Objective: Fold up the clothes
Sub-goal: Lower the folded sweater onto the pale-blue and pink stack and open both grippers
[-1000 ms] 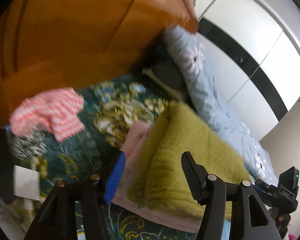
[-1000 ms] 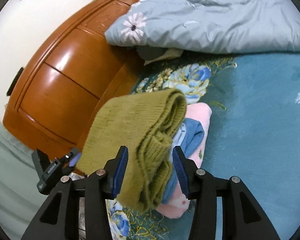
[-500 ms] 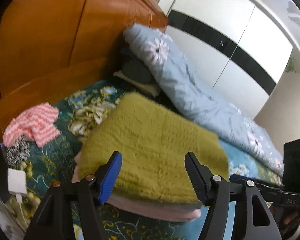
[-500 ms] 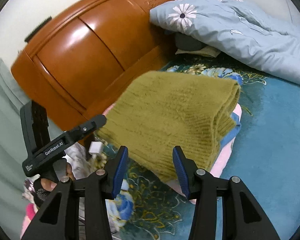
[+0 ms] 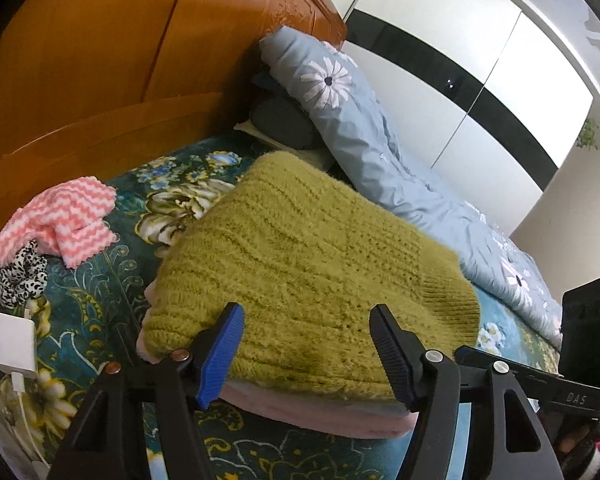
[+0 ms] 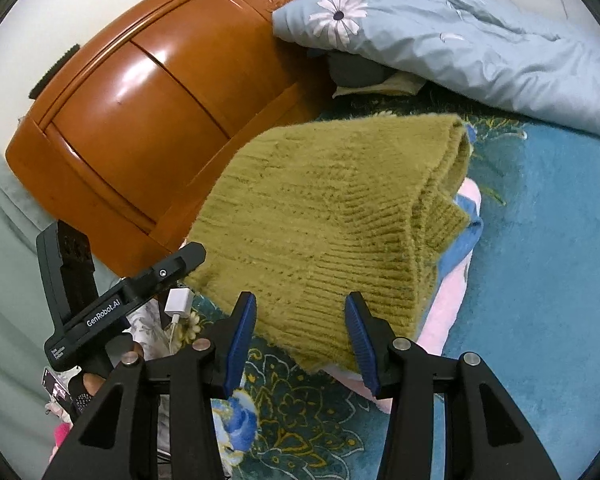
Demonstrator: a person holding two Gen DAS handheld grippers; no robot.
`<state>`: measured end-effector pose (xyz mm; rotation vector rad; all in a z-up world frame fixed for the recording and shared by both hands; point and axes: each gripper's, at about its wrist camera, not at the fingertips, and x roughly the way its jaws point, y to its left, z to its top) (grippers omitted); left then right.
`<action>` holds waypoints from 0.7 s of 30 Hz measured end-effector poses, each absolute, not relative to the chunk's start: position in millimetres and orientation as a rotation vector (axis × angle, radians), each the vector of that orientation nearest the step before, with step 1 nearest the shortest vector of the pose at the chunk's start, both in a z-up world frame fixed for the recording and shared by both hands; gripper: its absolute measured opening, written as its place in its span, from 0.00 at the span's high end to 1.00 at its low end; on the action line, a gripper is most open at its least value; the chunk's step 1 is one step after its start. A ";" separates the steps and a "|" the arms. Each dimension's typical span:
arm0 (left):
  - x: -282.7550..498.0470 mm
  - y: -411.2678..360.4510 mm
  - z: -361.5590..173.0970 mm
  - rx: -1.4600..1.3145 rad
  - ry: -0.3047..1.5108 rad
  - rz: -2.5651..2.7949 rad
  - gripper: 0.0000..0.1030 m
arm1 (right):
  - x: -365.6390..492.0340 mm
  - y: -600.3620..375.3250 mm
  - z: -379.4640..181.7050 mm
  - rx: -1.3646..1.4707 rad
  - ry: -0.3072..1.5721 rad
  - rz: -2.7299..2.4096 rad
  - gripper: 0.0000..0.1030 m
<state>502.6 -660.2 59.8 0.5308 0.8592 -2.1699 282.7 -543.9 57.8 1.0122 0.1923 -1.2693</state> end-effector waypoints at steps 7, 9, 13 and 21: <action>504.5 -633.2 76.8 0.497 0.825 -2.158 0.33 | 298.4 -507.9 80.8 0.908 0.182 -1.278 0.54; 506.3 -620.3 77.1 0.501 0.815 -2.117 0.33 | 303.3 -494.0 80.4 0.883 0.200 -1.307 0.54; 510.6 -587.2 71.5 0.501 0.778 -2.072 0.33 | 309.9 -468.2 69.0 0.867 0.239 -1.369 0.54; 511.8 -528.3 39.5 0.536 0.732 -1.999 0.26 | 311.7 -424.4 33.3 0.934 0.328 -1.496 0.54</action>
